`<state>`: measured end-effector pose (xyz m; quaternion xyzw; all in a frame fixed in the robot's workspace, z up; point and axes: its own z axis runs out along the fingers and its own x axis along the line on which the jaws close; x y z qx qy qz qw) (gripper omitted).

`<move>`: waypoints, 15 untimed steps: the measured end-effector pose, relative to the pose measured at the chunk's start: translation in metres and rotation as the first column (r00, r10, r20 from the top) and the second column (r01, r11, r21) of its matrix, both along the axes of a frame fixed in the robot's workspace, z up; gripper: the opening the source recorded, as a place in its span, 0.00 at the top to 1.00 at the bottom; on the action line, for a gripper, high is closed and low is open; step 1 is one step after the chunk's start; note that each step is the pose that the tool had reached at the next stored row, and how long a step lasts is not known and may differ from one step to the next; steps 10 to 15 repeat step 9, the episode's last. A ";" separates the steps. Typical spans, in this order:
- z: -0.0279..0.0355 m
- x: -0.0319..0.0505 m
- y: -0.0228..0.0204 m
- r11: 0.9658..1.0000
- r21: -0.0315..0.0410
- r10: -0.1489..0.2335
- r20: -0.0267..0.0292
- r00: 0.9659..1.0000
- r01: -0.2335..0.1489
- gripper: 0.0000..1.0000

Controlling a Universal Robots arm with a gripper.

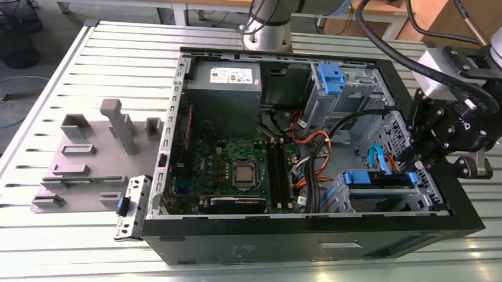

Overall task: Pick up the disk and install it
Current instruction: 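Insert the second disk wire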

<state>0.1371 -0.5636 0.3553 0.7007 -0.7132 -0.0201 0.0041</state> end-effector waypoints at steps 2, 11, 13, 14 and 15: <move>0.0031 0.0000 0.0000 1.000 0.000 0.000 0.000 1.000 0.000 0.76; 0.0050 0.0000 0.0000 1.000 0.000 0.000 0.000 1.000 0.000 0.76; 0.0050 0.0000 0.0000 1.000 0.000 0.000 0.000 1.000 0.000 0.76; 0.0050 0.0000 0.0000 1.000 0.000 0.000 0.000 1.000 0.000 0.76; 0.0050 0.0000 0.0000 1.000 0.000 0.000 0.000 1.000 0.000 0.76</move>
